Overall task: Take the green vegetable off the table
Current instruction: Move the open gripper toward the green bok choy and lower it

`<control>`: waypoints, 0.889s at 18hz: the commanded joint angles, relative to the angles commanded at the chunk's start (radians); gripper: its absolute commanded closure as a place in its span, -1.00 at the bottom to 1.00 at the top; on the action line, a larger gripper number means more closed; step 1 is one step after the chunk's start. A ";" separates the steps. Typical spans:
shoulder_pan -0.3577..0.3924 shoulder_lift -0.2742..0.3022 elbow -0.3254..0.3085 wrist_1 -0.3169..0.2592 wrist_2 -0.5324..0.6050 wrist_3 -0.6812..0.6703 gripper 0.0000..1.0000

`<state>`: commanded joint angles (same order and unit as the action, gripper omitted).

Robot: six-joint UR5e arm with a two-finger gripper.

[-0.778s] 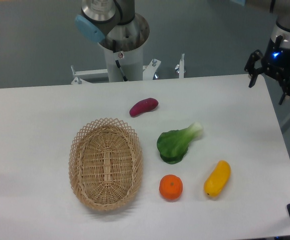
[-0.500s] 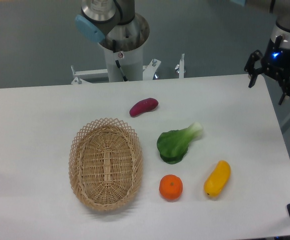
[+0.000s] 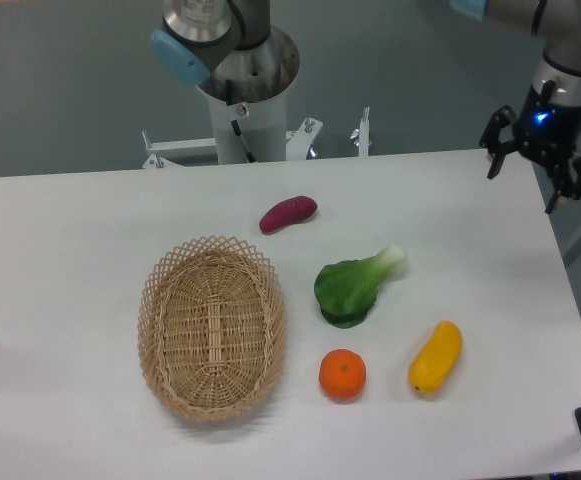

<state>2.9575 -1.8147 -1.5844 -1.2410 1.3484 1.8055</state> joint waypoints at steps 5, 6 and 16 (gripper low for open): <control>-0.017 0.017 -0.169 0.220 0.002 -0.070 -1.00; -0.023 0.012 -0.201 0.269 0.003 -0.089 -1.00; -0.155 -0.035 -0.313 0.353 0.067 -0.175 -1.00</control>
<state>2.8028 -1.8499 -1.8974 -0.8883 1.4156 1.6308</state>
